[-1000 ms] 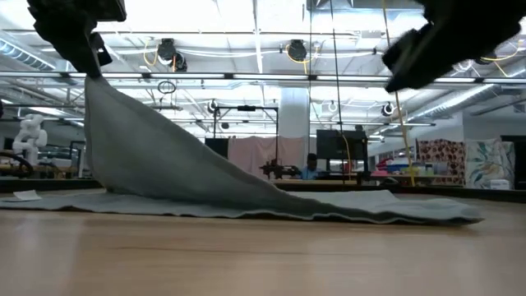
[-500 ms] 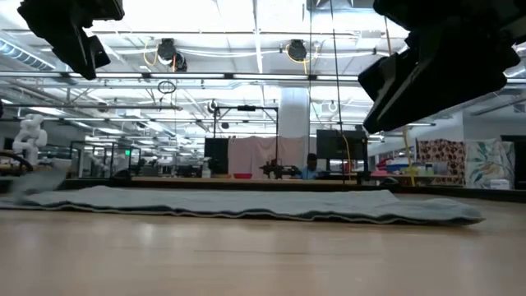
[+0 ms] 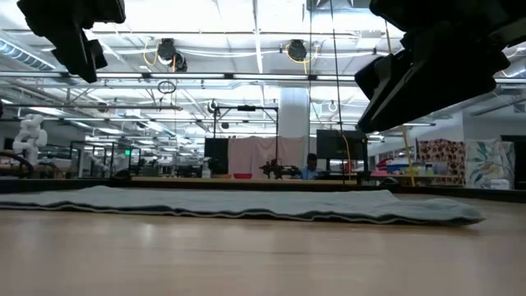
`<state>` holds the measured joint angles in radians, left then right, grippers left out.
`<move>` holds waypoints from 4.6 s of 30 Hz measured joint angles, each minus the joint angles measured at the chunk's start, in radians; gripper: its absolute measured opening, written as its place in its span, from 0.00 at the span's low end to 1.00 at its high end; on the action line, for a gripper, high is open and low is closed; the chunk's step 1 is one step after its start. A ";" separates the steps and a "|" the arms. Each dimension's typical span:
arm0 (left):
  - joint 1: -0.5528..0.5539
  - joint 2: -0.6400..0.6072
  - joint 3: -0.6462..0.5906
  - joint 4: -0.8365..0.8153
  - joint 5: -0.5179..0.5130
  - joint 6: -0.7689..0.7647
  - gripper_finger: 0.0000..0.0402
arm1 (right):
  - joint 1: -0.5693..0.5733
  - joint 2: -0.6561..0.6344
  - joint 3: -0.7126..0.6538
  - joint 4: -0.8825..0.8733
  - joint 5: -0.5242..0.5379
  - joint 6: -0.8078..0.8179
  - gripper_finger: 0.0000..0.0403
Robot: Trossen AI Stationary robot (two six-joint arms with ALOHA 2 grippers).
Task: Roll towel
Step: Roll the gray towel
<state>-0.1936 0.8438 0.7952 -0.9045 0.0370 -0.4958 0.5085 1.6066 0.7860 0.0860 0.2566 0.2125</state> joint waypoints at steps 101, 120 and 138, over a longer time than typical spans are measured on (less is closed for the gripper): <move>-0.011 0.422 -0.425 0.826 -0.352 -0.396 0.11 | -0.311 -0.097 -0.203 0.242 -0.008 0.062 0.00; 0.329 0.741 -0.403 1.351 -0.494 0.132 0.11 | -0.137 0.089 -0.202 0.140 0.052 0.466 0.00; 0.261 0.622 -0.304 1.062 -0.143 0.032 0.11 | -0.097 -0.002 -0.204 0.134 0.054 0.365 0.00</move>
<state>0.0678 1.4662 0.4915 0.1580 -0.1059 -0.4635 0.4117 1.6041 0.5820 0.2202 0.3108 0.5776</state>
